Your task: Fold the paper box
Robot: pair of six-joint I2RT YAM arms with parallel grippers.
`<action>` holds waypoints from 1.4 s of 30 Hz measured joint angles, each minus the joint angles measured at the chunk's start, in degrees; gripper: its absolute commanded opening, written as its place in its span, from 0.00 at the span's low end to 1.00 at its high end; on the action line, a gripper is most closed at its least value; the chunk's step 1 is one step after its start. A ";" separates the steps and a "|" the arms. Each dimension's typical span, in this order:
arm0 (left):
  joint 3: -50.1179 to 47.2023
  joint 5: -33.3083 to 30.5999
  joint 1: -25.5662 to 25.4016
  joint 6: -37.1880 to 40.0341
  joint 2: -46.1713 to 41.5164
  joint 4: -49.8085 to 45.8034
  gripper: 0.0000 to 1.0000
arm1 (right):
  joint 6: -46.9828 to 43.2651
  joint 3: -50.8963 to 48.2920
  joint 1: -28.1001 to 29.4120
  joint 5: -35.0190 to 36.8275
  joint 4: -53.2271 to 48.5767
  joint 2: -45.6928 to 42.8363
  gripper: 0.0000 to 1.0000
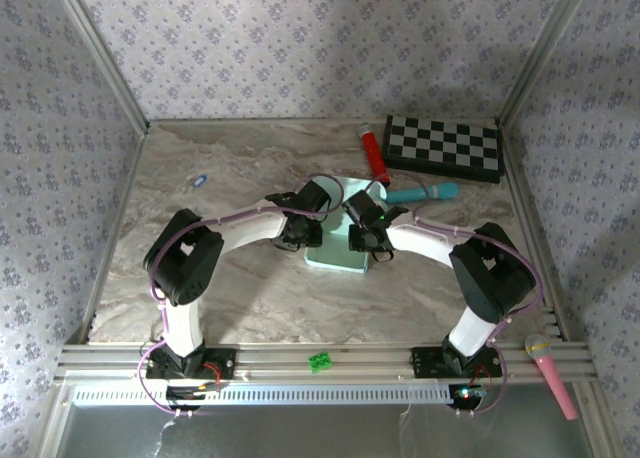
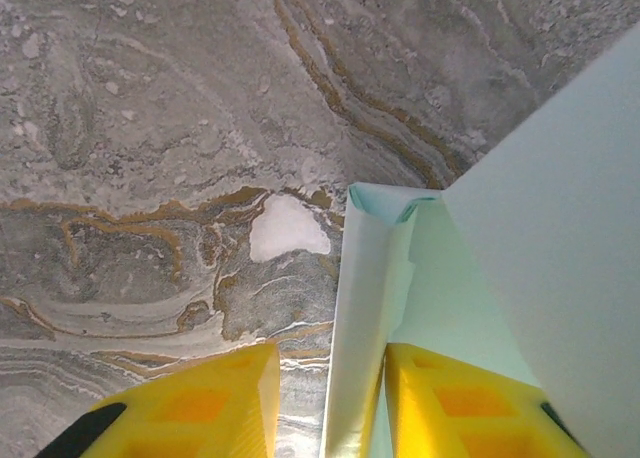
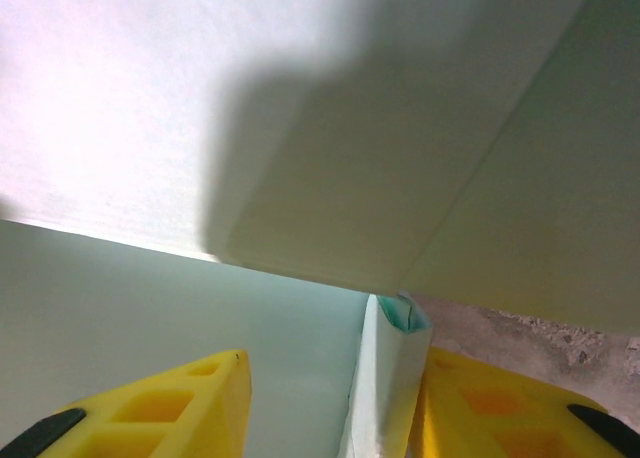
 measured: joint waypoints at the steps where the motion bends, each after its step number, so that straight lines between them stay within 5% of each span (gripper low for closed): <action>1: 0.00 -0.02 0.00 0.02 -0.02 0.28 0.32 | 0.00 0.00 0.00 0.00 0.00 0.04 0.44; 34: 0.11 -4.09 -0.59 1.51 1.92 3.32 0.00 | -0.02 -0.02 0.00 -0.17 0.20 1.16 0.39; 39: 0.44 -4.46 -0.72 1.55 2.14 3.06 0.00 | -0.02 0.00 0.00 -0.31 0.17 1.55 0.39; 42: 0.44 -4.48 -0.74 1.86 2.12 3.08 0.11 | -0.02 0.00 0.00 -0.37 0.17 1.81 0.38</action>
